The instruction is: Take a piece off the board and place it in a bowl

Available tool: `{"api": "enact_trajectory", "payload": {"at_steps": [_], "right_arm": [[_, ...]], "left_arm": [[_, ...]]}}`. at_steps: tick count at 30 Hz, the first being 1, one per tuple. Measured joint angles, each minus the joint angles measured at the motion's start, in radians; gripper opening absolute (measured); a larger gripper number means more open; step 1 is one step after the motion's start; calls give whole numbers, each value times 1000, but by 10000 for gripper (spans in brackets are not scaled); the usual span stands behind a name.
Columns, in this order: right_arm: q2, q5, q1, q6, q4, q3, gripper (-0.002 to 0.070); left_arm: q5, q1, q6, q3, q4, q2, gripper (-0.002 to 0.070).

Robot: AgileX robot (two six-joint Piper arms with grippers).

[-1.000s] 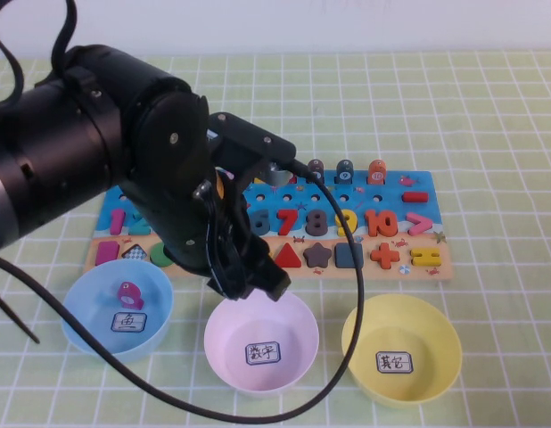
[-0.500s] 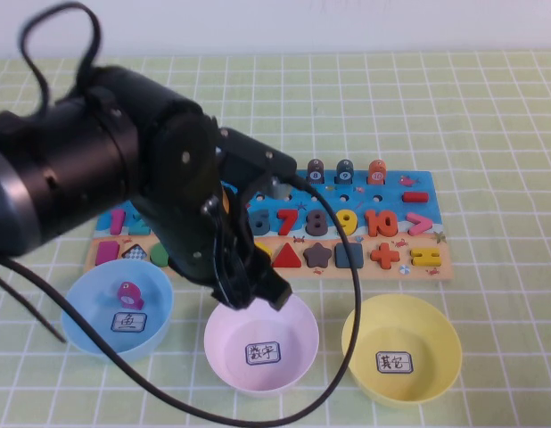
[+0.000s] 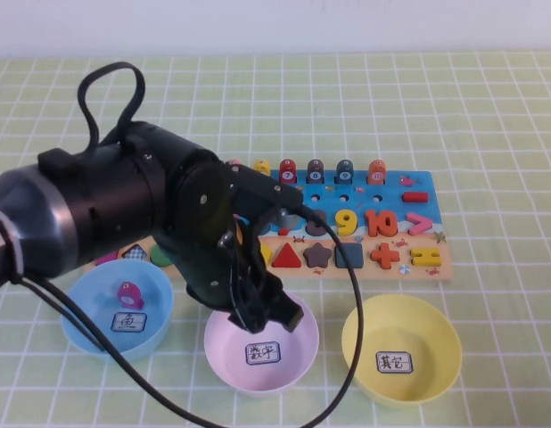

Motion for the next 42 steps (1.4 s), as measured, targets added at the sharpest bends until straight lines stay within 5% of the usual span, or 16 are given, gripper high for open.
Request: {"api": "enact_trajectory", "payload": {"at_steps": [23,32,42], "right_arm": [[0,0,0,0,0,0,-17],[0,0,0,0,0,0,-17],[0,0,0,0,0,0,-17]], "left_arm": [[-69,0,55,0,-48,164,230],[-71,0,60,0,-53,166,400],[-167,0,42,7,26,-106,375]]}}
